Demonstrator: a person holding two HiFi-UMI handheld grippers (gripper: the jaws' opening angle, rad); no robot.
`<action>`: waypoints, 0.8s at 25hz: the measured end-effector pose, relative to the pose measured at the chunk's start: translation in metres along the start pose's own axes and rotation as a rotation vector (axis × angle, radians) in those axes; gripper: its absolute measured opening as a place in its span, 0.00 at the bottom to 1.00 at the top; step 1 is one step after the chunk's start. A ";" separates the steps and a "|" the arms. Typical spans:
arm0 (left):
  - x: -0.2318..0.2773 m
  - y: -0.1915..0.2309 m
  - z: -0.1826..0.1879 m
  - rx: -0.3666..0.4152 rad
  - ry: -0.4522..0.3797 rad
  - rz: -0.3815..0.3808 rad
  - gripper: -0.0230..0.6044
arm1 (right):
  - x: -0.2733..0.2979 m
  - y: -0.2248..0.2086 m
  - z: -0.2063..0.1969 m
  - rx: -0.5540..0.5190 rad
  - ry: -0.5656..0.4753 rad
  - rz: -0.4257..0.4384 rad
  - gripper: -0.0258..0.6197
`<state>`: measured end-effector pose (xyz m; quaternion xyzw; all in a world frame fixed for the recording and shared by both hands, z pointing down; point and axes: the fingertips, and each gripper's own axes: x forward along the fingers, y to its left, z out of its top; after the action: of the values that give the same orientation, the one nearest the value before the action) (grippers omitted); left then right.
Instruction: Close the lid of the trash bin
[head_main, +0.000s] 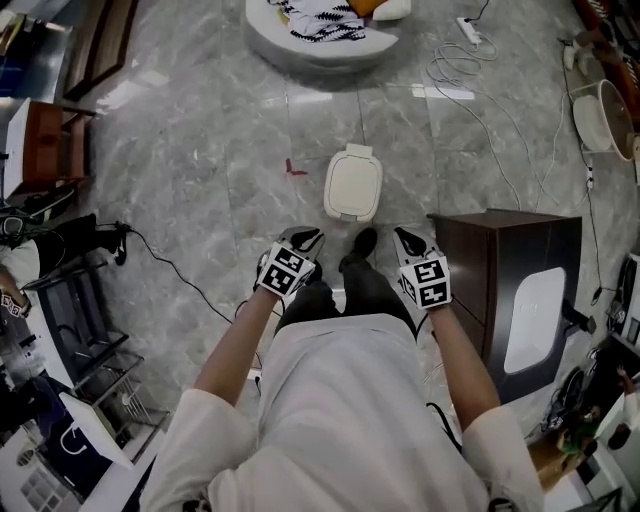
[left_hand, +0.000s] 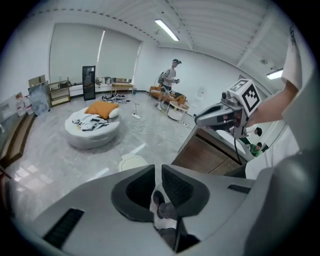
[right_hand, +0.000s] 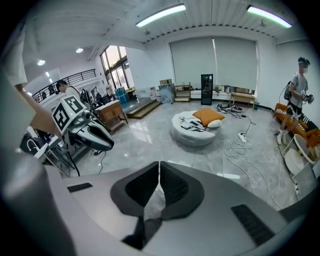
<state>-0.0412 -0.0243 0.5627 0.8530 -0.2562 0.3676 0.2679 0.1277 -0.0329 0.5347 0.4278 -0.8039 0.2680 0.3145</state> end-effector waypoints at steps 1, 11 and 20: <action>-0.008 -0.001 -0.001 -0.003 -0.016 0.000 0.12 | -0.003 0.008 0.001 -0.007 -0.005 -0.007 0.09; -0.080 -0.010 -0.015 0.024 -0.132 -0.001 0.08 | -0.042 0.068 0.003 0.024 -0.074 -0.106 0.09; -0.133 -0.016 -0.006 0.006 -0.267 -0.001 0.08 | -0.094 0.093 0.004 0.028 -0.122 -0.210 0.09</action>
<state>-0.1138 0.0231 0.4605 0.8953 -0.2878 0.2515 0.2289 0.0878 0.0591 0.4478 0.5295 -0.7685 0.2184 0.2853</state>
